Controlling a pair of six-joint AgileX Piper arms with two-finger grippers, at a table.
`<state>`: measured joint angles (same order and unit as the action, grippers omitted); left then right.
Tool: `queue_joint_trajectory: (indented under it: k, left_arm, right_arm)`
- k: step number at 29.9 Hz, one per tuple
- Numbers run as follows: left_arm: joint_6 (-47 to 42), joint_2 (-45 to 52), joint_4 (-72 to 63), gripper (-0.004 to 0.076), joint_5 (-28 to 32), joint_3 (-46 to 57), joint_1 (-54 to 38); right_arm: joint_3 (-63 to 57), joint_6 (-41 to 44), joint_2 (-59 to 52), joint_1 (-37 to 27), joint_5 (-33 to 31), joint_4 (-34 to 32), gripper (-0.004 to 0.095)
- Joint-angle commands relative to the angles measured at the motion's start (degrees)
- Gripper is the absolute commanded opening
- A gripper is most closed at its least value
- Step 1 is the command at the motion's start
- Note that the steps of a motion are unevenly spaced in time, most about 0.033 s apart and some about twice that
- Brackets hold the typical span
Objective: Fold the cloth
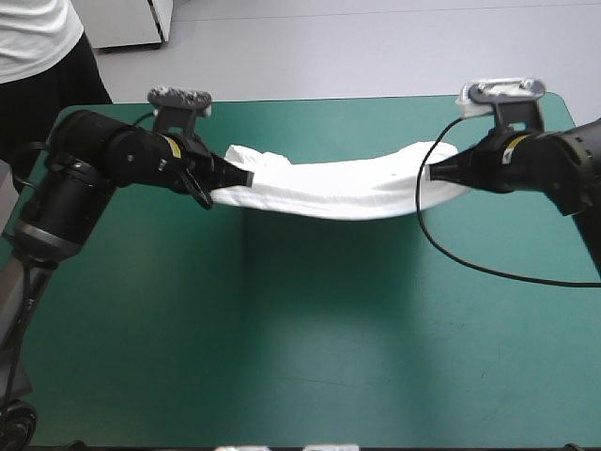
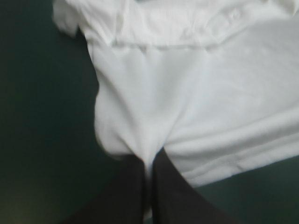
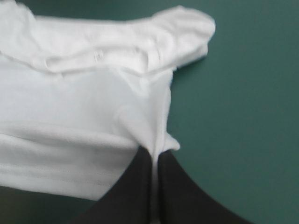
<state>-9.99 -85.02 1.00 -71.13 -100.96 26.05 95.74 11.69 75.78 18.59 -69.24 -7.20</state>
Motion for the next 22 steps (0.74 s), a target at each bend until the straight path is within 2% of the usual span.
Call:
queue_joint_trajectory:
  k: [1,6,10,17,22]
  left_arm:
    - [1.0,2.5,2.5,-0.001,0.9,-11.8,0.0]
    - [2.5,2.5,6.4,-0.001,1.5,-26.4,0.0]
    - [6.2,2.5,5.7,-0.001,5.4,-35.4,0.0]
    - [8.2,2.5,3.1,-0.001,12.2,-45.4,0.0]
    - [10.3,2.5,-2.0,-0.001,17.6,-48.5,0.0]
  right_arm:
    - [11.0,-2.2,-1.9,0.1,1.3,-1.7,-0.0017]
    - [23.0,-4.7,-1.9,0.1,1.3,-2.0,-0.0017]
    - [30.8,-6.9,-1.8,0.1,1.4,-2.0,-0.0016]
    - [42.3,-8.7,-1.8,0.1,6.5,0.9,-0.0015]
    - [47.5,-9.3,-0.9,0.1,10.2,2.5,-0.0015]
